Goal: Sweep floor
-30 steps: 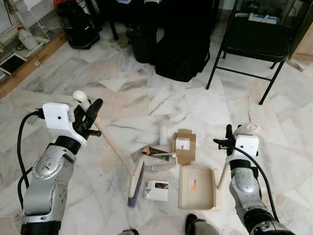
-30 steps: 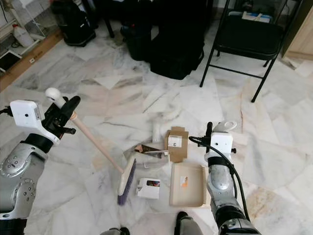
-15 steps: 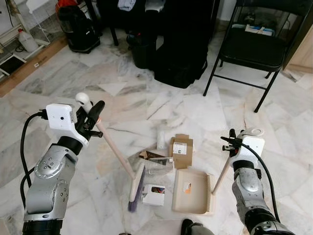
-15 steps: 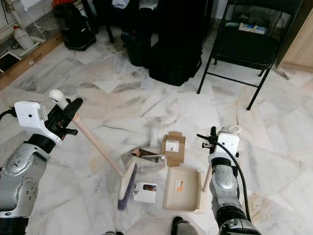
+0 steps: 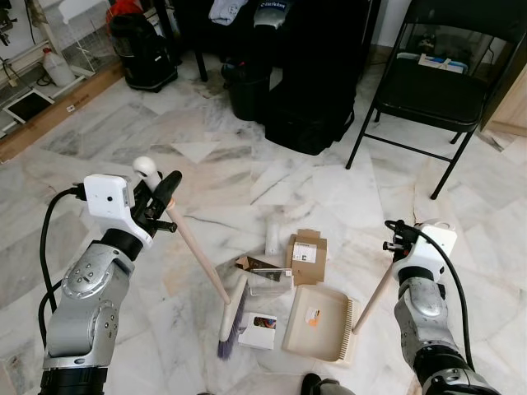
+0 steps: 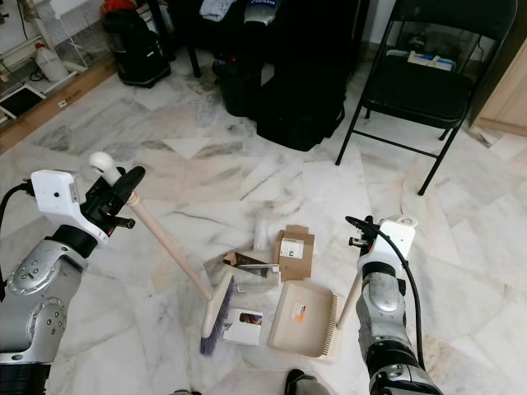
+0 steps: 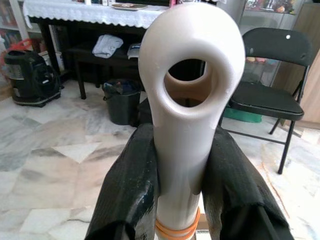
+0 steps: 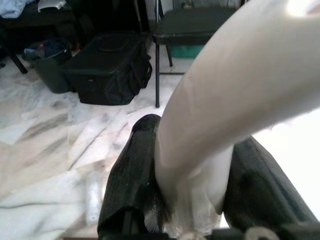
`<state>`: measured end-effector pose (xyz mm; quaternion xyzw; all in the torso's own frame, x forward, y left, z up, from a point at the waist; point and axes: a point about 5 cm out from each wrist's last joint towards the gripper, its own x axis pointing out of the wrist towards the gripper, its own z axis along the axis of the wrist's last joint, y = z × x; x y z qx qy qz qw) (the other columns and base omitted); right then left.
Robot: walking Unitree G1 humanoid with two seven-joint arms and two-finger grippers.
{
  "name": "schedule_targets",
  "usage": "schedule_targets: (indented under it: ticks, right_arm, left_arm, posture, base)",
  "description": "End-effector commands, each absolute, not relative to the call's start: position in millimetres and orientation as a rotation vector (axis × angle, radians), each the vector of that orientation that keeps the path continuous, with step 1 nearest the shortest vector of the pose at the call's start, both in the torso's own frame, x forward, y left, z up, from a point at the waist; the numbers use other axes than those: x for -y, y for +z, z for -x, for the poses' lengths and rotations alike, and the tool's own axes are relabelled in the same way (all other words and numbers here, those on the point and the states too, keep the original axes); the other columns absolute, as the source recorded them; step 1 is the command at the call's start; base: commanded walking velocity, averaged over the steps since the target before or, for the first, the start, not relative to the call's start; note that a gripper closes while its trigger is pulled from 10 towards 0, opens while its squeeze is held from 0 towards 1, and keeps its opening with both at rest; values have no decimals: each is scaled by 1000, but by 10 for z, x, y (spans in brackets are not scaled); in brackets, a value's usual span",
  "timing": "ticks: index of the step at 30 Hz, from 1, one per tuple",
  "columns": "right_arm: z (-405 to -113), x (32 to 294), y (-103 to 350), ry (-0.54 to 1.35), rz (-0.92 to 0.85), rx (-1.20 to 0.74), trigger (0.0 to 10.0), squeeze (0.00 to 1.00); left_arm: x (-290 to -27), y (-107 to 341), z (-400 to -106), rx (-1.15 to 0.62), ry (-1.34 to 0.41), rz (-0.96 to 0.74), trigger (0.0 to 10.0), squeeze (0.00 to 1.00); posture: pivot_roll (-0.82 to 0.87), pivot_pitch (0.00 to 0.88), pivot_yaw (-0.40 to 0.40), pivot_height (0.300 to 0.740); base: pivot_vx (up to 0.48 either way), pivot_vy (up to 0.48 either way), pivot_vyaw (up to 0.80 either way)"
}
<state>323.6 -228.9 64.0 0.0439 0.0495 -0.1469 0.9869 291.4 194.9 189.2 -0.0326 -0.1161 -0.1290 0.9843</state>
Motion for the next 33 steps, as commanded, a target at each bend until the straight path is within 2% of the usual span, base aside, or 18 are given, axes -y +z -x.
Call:
schedule_targets:
  ticks: [1,16,20,23,28,33]
  right_arm:
    - [-3089,2131,296,-295,-292,-270,10000,0]
    - [-3095,2035,276,-248,-357,-313,10000,0]
    - [-3104,2017,310,-185,-279,-320,10000,0]
    - [-3093,2004,285,-116,-149,-378,10000,0]
    - [-3073,2009,258,-86,-134,-428,10000,0]
    - [-3073,2148,318,-116,-95,-440,10000,0]
  left_arm:
    - [-1944,1935,-2908,250,-269,67,10000,0]
    - [-1939,1914,-2908,242,-267,58,10000,0]
    - [-1955,1903,-2896,247,-241,58,10000,0]
    - [-1957,1899,-2895,257,-225,65,10000,0]
    - [-1936,1888,-2911,271,-214,97,10000,0]
    - [-1921,1857,-2923,278,-194,113,10000,0]
  posture:
    - [132,167,90,740]
    - [131,176,93,740]
    - [121,172,92,740]
    - [116,169,89,740]
    - [102,158,83,740]
    - [83,131,73,740]
  base:
    - [0,0,0]
    - [0,0,0]
    - [0,0,0]
    - [0,0,0]
    - [0,0,0]
    - [0,0,0]
